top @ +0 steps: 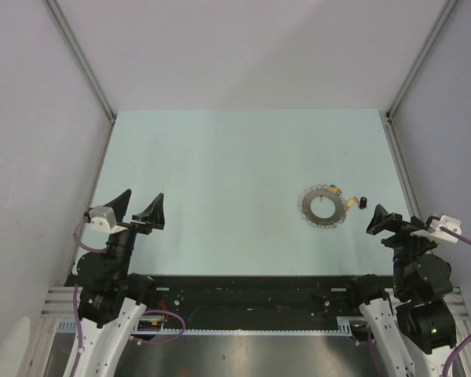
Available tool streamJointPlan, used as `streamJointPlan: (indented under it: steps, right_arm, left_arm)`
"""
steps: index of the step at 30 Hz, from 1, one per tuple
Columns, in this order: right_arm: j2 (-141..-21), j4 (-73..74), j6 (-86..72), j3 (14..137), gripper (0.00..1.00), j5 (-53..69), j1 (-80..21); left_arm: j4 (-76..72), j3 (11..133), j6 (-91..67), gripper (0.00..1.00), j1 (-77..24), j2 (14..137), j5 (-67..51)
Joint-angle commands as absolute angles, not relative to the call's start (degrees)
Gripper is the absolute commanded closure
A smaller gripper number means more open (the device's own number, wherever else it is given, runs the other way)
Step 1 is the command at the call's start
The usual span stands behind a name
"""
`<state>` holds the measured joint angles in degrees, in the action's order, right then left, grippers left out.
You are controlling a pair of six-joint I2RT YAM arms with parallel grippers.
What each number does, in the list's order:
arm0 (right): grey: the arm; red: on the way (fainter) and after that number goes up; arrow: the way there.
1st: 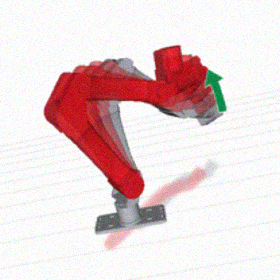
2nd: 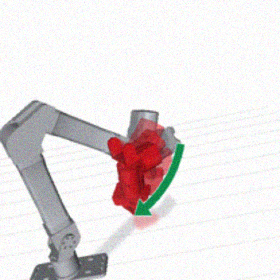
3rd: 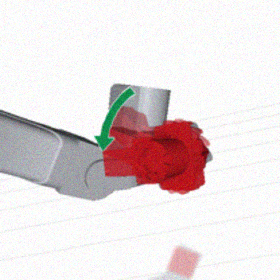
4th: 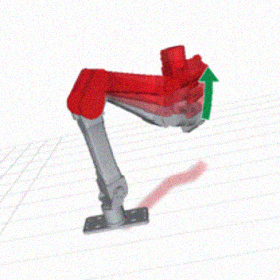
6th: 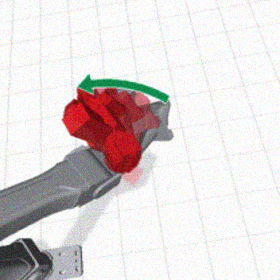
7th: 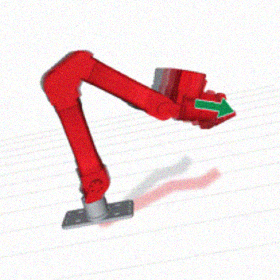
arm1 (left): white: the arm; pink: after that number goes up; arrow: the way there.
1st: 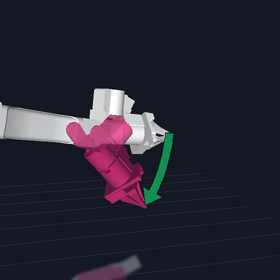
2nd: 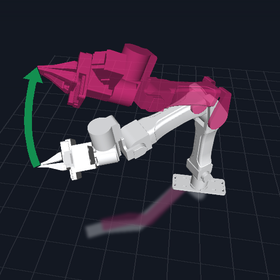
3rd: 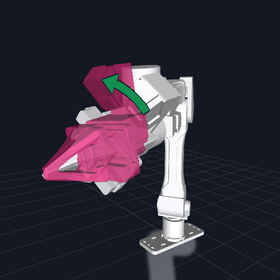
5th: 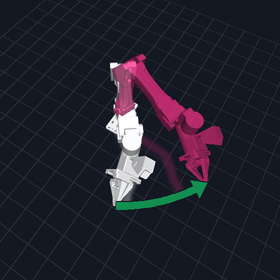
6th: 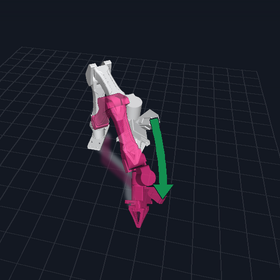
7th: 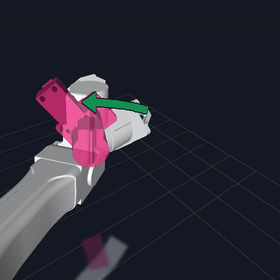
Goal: Put the keys on the keyring
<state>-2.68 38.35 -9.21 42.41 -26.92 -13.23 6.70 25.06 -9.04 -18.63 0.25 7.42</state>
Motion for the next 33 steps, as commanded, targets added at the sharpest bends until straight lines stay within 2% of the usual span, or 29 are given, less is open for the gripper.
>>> streamJointPlan:
  steps: [1, 7, 10, 16, 22, 31, 33]
  right_arm:
    - [-4.5, 36.0, -8.3, 42.5, 0.00, -25.1, -12.5]
    - [-4.6, 32.7, -8.8, 42.5, 0.00, -21.0, -12.4]
    - [-8.2, 30.9, -9.2, 43.4, 0.00, -19.3, -12.3]
    - [-26.0, 34.8, -12.4, 51.1, 0.00, -19.2, -12.4]
    - [-45.9, 42.7, -17.7, 57.4, 0.00, -19.9, -12.3]
    - [-68.8, 46.7, -23.5, 58.8, 0.00, -18.5, -11.3]
    - [-74.0, 44.9, -24.4, 58.7, 0.04, -17.8, -10.4]
  left_arm:
    - [6.2, 25.4, -9.9, 0.00, -18.8, -4.7, 9.5]
    - [8.3, 26.0, -12.1, 0.00, -19.0, -7.8, 11.4]
    - [11.6, 27.0, -14.1, 0.00, -19.5, -8.0, 14.7]
    - [15.8, 27.5, -19.9, 0.00, -20.2, -8.0, 18.7]
    - [17.5, 27.2, -21.7, 0.00, -20.7, -8.0, 15.5]
    - [17.1, 28.0, -17.9, 0.00, -23.2, -8.0, 16.3]
    - [16.6, 27.7, -17.9, 0.00, -23.6, -8.0, 16.4]
